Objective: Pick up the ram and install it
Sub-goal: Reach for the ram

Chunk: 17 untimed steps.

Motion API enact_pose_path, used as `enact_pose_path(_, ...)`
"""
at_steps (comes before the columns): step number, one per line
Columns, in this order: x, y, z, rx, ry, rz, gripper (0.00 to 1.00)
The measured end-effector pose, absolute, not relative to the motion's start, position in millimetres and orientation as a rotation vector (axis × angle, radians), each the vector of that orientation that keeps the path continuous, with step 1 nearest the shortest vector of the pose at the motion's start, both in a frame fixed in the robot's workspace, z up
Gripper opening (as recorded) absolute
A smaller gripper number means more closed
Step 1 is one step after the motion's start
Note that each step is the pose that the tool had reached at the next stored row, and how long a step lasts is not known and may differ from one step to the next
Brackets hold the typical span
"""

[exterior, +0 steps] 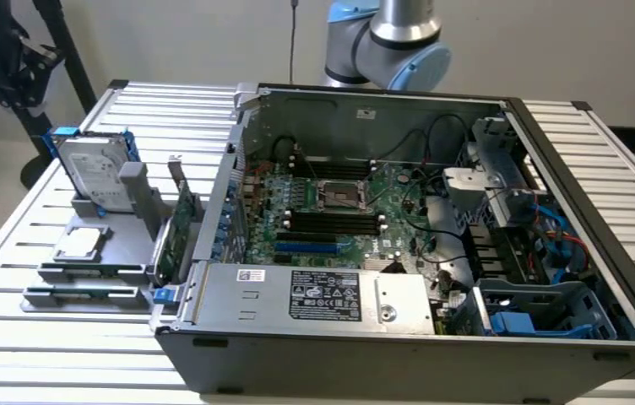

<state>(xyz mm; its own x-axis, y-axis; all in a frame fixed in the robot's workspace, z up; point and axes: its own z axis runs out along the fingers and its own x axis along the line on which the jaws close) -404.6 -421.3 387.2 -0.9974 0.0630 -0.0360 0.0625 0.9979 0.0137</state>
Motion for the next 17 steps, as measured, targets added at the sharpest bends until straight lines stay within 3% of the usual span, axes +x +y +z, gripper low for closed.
enact_pose_path(10,-405,-460,384,0.094,3.107,0.019,0.11)
enact_pose_path(17,-403,-467,376,0.046,3.124,0.018,0.11)
